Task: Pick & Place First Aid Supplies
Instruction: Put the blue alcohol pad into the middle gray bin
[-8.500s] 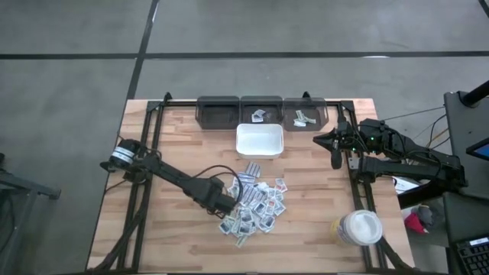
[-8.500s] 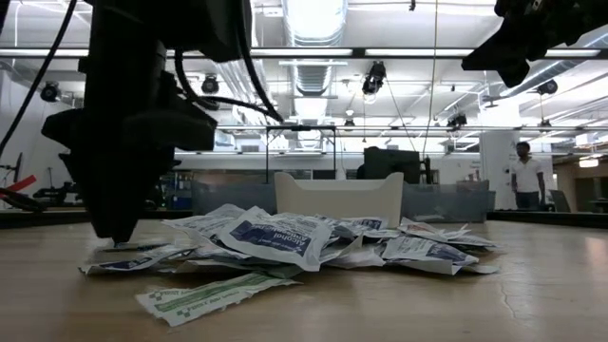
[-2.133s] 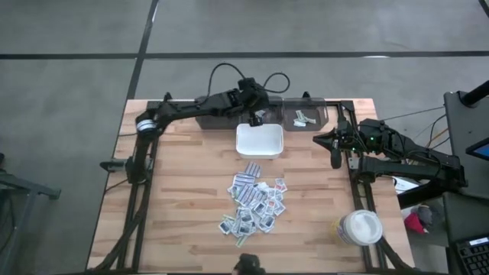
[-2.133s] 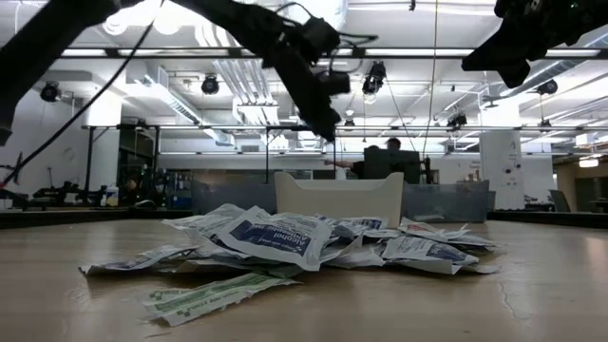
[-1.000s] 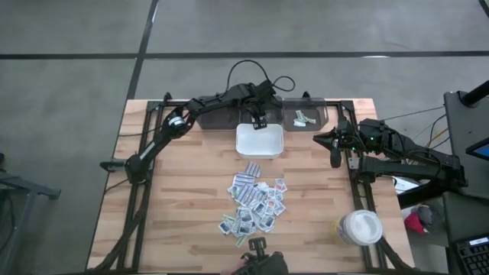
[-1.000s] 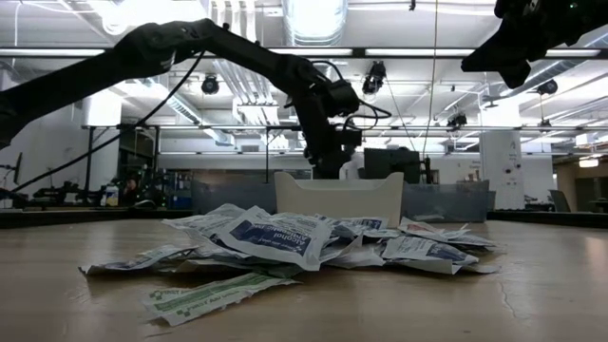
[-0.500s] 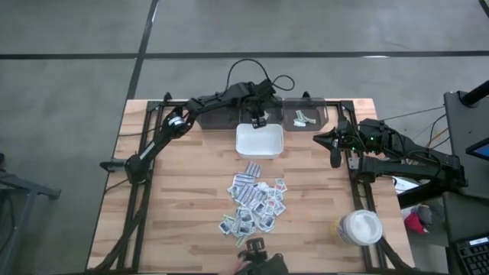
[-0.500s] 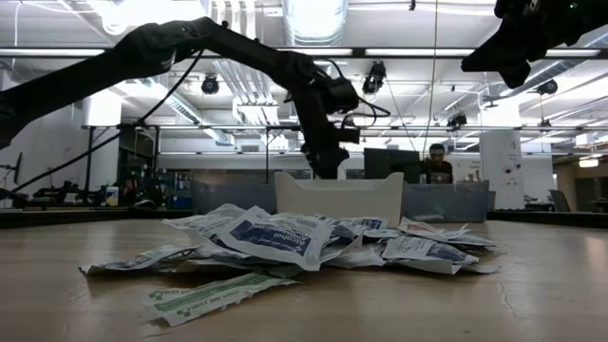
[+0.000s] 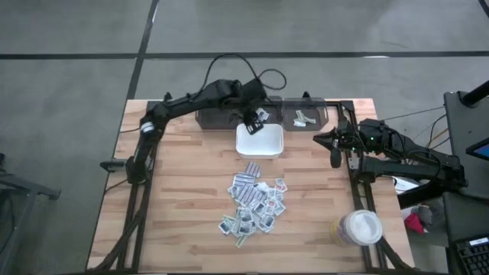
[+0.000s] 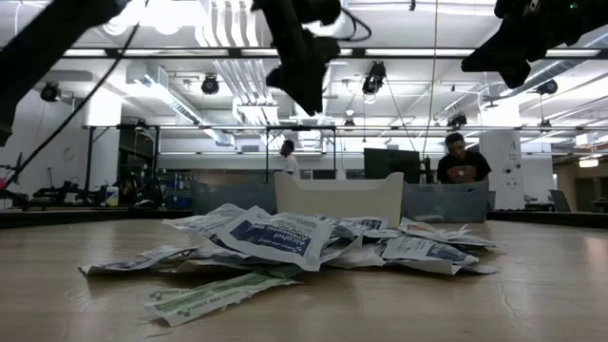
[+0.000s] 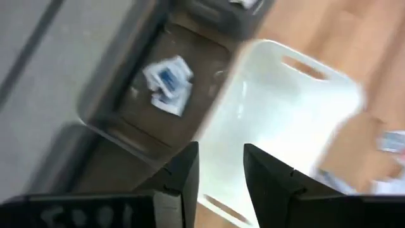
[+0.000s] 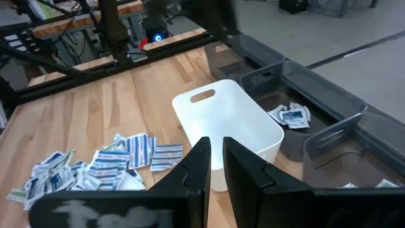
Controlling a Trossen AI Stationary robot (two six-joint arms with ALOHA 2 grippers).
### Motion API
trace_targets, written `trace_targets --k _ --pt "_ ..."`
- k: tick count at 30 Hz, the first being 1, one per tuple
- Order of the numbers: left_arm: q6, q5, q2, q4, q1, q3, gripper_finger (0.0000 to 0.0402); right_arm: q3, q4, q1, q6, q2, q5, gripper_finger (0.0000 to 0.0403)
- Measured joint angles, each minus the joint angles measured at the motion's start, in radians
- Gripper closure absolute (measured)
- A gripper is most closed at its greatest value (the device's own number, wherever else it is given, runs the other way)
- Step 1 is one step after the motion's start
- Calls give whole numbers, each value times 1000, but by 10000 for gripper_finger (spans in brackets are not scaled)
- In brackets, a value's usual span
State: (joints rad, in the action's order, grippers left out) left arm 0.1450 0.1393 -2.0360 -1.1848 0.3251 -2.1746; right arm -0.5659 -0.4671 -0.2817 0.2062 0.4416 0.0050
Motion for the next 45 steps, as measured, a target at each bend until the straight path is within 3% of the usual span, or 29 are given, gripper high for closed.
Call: trace_targets --k 13,23,32,39,45 --pt "520 -3 128 26 -311 340 282 0 0 0 1 0 -2 364" --pt "877 -25 130 53 -515 476 282 0 0 0 1 1 -2 364" --pt "893 -32 130 91 -652 552 282 0 0 0 0 1 -2 364" --pt "879 -52 130 212 -694 599 282 0 0 0 0 1 -2 364" --pt "753 -180 130 352 -689 670 282 0 0 0 2 1 -2 364"
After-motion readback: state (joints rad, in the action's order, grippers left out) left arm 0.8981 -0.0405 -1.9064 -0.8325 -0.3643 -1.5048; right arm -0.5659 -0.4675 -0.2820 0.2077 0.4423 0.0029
